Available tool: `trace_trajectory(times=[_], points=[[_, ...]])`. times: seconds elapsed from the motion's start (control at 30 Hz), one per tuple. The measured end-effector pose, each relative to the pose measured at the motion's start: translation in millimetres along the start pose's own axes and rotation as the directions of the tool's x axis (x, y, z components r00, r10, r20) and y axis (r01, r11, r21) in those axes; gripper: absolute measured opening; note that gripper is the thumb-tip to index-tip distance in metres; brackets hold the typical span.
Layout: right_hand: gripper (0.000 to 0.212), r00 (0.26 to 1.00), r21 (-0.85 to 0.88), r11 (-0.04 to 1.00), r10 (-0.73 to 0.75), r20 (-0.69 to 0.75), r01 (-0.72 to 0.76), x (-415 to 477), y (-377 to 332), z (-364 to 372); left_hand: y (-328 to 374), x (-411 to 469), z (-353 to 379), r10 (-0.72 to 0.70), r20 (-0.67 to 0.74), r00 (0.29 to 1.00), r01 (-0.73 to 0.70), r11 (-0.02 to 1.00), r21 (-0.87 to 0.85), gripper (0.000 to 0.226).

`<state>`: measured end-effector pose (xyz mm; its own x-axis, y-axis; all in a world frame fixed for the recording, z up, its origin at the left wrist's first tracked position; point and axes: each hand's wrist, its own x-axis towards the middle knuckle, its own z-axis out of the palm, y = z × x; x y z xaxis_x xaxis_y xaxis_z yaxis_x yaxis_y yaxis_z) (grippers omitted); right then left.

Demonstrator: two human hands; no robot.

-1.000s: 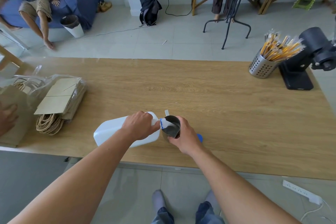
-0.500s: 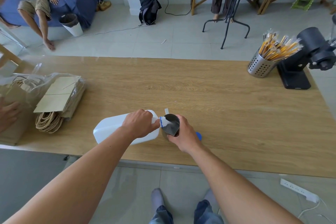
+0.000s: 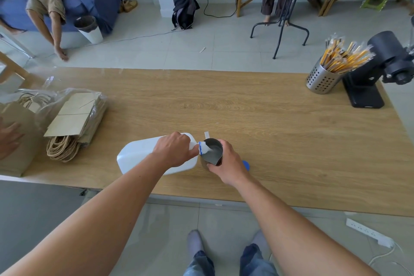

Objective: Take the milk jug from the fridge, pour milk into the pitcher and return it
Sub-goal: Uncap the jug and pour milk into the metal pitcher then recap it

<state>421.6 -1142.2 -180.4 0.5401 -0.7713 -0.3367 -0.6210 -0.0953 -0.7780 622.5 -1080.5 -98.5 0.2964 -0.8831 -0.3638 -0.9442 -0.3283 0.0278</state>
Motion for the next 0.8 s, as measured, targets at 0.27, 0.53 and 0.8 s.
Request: trace_trajectory(times=[0.27, 0.53, 0.8], points=[[0.091, 1.0, -0.014, 1.0, 0.008, 0.0, -0.008, -0.5, 0.8, 0.3, 3.1, -0.1, -1.8, -0.004, 0.005, 1.0, 0.004, 1.0, 0.019, 0.062], [0.095, 1.0, -0.018, 1.0, 0.017, -0.005, -0.017, -1.6, 1.7, 0.4, 5.3, -0.4, -3.1, 0.018, 0.007, 1.0, -0.019, 0.999, 0.038, 0.063], [0.095, 1.0, -0.017, 1.0, 0.021, -0.008, -0.022, -1.6, 4.4, 1.3, 6.0, -1.7, -2.2, 0.031, 0.006, 0.999, -0.031, 0.999, 0.032, 0.063]])
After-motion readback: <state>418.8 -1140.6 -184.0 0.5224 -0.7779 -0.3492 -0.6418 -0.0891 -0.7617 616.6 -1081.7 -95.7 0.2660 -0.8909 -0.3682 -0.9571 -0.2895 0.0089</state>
